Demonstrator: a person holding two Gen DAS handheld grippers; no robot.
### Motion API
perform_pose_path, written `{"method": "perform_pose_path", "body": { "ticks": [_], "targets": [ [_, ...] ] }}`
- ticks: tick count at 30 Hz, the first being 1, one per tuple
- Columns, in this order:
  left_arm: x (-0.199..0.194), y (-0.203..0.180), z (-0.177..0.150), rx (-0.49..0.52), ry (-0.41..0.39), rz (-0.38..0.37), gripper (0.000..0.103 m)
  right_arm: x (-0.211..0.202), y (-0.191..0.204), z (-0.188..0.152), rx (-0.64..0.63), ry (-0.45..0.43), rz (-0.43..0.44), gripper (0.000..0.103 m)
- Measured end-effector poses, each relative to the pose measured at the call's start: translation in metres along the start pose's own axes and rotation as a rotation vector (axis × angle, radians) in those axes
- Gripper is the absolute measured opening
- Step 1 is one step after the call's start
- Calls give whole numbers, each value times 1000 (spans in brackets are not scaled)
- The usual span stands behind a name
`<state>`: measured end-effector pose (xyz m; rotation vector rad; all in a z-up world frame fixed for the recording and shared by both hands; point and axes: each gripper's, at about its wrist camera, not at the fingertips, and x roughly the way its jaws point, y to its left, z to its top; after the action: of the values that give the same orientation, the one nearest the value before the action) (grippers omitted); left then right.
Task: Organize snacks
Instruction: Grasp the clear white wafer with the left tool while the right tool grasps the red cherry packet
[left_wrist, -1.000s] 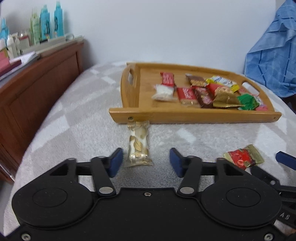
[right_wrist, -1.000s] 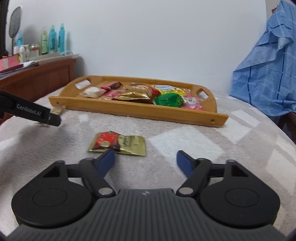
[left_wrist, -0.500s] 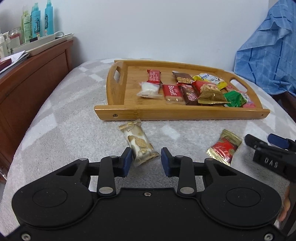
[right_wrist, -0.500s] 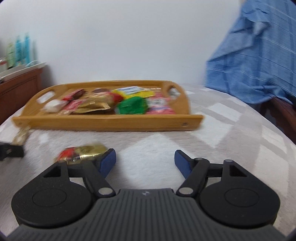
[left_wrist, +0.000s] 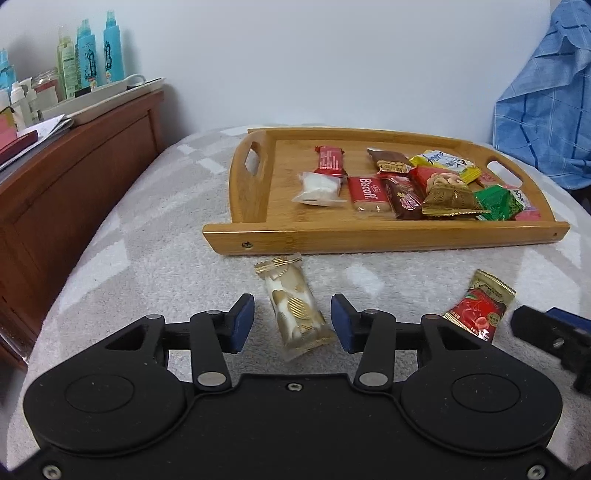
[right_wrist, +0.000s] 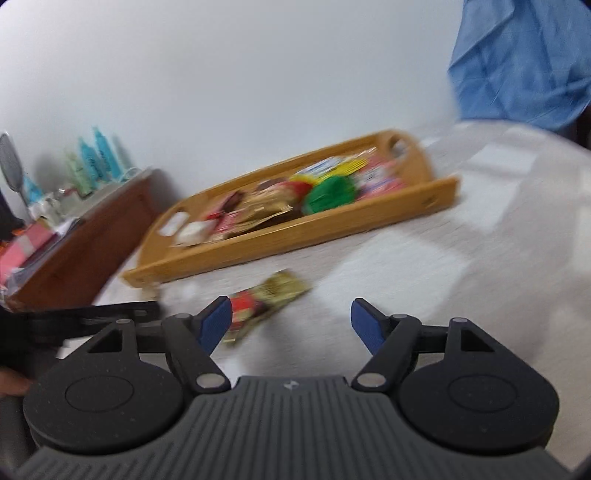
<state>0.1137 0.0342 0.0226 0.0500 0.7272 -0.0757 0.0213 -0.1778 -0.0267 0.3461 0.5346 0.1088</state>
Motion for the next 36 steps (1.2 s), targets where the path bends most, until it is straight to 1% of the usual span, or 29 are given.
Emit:
{"method": "perform_pose_path", "body": {
  "ticks": [2,4,7,9,12,16,20,23,25,27,29,30,32,34,36],
  "targets": [
    [2,0,0,-12,9,-11,43,6,12,1,-28,6,1,81],
    [2,0,1,-20,12,-27,38,13,20,5,-15,33,-5,77],
    [3,1,2,-25,16,-44,34,23,25,11,8,51,-34,67],
    [3,1,2,-27,17,-51,29,31,27,17,21,64,-55,59],
    [2,2,2,-29,16,-58,26,38,30,21,9,68,-80,50],
    [1,4,3,-32,16,-80,24,45,36,22,-30,69,-85,48],
    [-2,5,2,-19,15,-96,23,49,38,24,-73,71,-57,46],
    [-4,6,0,-8,13,-104,23,52,39,24,-116,76,-3,46],
    [-4,6,0,-2,11,-108,23,52,42,23,-169,76,5,46],
    [-4,7,0,-3,11,-115,23,52,44,23,-190,82,-1,49],
    [-4,9,0,-7,10,-121,23,53,45,24,-204,82,-25,50],
    [-4,9,0,-7,9,-125,23,52,47,25,-218,76,-50,59],
    [-4,10,0,-2,5,-133,23,48,46,24,-236,64,-93,65],
    [-5,10,-1,7,2,-137,23,44,44,24,-226,62,-128,65],
    [-3,9,-1,9,1,-135,26,40,45,24,-220,62,-138,66]
  ]
}}
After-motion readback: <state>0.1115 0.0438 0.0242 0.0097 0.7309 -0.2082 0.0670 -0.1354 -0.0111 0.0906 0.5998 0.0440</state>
